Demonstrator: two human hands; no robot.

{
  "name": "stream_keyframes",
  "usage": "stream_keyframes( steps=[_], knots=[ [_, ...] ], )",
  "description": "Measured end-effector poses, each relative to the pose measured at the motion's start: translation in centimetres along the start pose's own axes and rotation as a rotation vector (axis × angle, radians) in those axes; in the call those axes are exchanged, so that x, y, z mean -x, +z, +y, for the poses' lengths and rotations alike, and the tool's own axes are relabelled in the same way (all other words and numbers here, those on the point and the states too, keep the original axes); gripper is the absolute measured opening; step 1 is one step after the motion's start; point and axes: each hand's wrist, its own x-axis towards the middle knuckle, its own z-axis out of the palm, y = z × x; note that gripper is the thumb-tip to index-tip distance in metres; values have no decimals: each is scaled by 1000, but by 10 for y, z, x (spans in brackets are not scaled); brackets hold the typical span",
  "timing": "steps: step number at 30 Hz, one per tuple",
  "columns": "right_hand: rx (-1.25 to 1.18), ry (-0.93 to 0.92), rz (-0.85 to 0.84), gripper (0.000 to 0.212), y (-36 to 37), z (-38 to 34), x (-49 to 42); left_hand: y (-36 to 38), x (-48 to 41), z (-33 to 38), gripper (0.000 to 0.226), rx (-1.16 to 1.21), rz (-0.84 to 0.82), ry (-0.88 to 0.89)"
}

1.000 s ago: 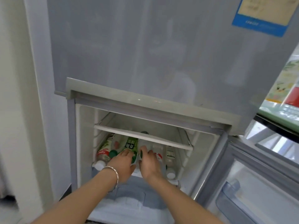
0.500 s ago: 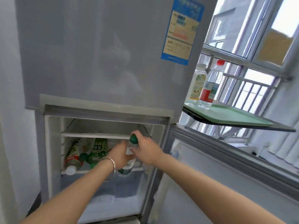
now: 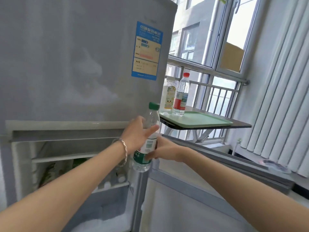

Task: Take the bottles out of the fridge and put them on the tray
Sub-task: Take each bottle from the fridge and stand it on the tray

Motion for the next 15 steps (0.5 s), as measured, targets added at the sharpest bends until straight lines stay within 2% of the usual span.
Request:
stream_keyframes(
  steps=[2,4,7,9,12,15],
  knots=[
    [-77,-95,96,74,-20,-8,7,-3,-5,24,78,-7,44,124],
    [-125,-138,217,71,-47,-14,12,-5,-15,47,78,36,107,228],
    [-161,-121,418,81,-92,-20,13,-1,-41,77,47,133,289,323],
    [-169,-146,528,72,-120,-21,10,8,-62,91,30,114,370,355],
    [-185,-152,682,63,-167,-5,5,39,-101,105,29,128,298,334],
    [-154,-108,758,68,-197,23,0,68,-119,114,40,309,38,264]
  ],
)
